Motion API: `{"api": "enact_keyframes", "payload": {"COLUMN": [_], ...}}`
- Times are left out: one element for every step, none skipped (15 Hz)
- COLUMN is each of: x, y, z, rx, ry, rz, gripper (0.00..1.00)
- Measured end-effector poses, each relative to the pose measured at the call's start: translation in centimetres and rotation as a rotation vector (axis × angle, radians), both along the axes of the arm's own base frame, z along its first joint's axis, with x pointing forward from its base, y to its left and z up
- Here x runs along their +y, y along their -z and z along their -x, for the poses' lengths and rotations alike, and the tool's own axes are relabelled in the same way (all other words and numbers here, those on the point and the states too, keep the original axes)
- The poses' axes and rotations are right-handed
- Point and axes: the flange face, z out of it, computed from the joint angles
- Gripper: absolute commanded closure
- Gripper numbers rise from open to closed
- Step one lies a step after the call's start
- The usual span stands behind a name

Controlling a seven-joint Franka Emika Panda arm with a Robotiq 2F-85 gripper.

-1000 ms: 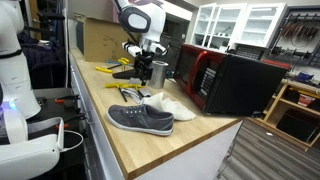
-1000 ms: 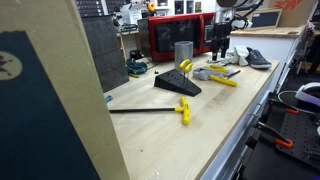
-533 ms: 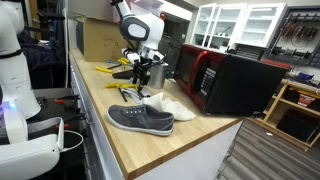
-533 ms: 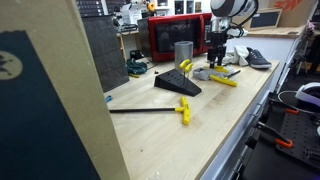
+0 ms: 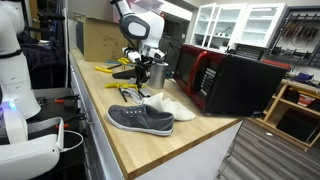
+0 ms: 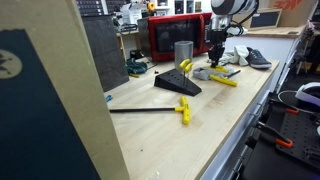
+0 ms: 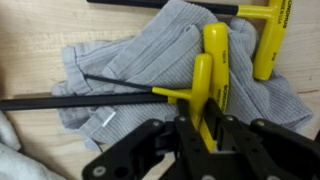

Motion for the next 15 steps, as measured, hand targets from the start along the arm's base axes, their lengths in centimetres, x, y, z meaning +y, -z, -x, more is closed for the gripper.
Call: {"api": "enact_keyframes", "payload": {"x": [0.2, 0.4, 0.6, 0.9, 1.1, 1.3, 1.6, 1.8, 2.2, 2.5, 3.0, 3.6, 4.2, 4.7, 5.2], "y": [-0.2, -0.4, -0.7, -1.2, -1.9, -2.9, -4.1, -5.5, -7.2, -9.0, -10.9, -12.9, -14.6, -16.2, -17.8], "z": [0.0, 0.1, 0.2, 0.4, 0.6, 0.9, 1.3, 1.7, 2.0, 2.4, 2.9, 3.4, 3.7, 4.0, 4.0], "rx": [-0.002, -0.005, -0.011, -0.017, -0.025, -0.037, -0.049, -0.065, -0.083, -0.102, -0.123, -0.147, -0.170, -0.194, -0.220], "ry": [-0.004, -0.009, -0.013, -0.017, -0.021, -0.024, -0.024, -0.021, -0.017, -0.011, -0.008, -0.005, -0.003, -0.002, 0.000], "rz": [0.000, 0.000, 0.000, -0.001, -0.003, -0.005, -0.011, -0.023, -0.038, -0.059, -0.082, -0.110, -0.138, -0.165, -0.193], "gripper": [0.95, 0.95, 0.95, 0.95, 0.95, 0.95, 0.95, 0.95, 0.95, 0.95, 0.95, 0.95, 0.95, 0.95, 0.95]}}
